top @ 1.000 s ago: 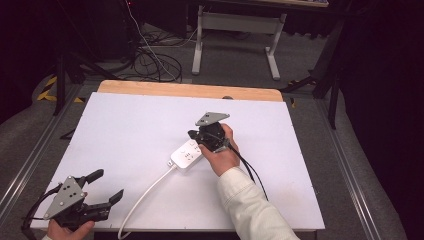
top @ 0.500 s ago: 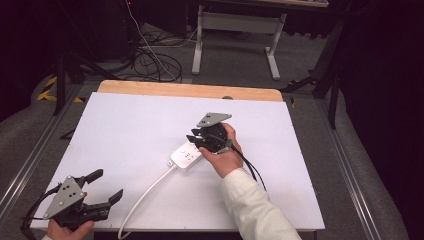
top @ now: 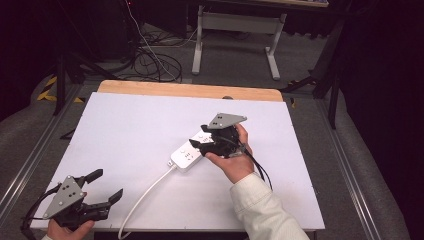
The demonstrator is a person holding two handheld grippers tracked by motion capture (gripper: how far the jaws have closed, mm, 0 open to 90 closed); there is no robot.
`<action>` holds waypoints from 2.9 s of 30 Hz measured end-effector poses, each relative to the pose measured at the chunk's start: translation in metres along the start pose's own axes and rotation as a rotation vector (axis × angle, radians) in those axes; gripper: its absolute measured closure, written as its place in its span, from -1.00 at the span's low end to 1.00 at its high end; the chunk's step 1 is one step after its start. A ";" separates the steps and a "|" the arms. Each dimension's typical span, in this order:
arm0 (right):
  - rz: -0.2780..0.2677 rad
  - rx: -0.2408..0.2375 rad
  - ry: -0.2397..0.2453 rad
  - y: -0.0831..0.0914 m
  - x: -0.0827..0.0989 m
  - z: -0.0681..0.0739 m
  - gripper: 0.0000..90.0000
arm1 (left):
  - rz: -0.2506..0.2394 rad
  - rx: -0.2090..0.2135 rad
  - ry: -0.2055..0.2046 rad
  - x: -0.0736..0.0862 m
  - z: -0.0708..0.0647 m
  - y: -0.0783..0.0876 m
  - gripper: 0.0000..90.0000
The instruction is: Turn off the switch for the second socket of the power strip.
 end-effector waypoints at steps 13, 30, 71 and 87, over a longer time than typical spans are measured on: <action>-0.016 0.029 0.006 0.042 0.019 0.001 -0.50 | 0.000 -0.001 0.008 0.000 -0.001 -0.001 -0.62; -0.053 0.012 -0.063 0.087 0.061 -0.008 -0.62 | 0.001 -0.005 0.006 0.000 -0.002 0.000 -0.62; -0.009 0.037 -0.158 0.109 0.186 -0.031 -0.72 | -0.001 -0.017 -0.015 0.000 -0.003 -0.003 -0.64; -0.030 0.072 -0.147 0.113 0.183 -0.036 -0.71 | 0.003 -0.012 0.024 0.002 -0.001 -0.005 -0.65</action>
Point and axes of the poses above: each handheld gripper's, and its own axes: y roughly backward along the jaws, x roughly out of its underside, z roughly to its left, the point moved 3 cm from there along -y, roughly forward along the jaws, and after that the axes turned 9 degrees about -y, right-handed, at the moved point
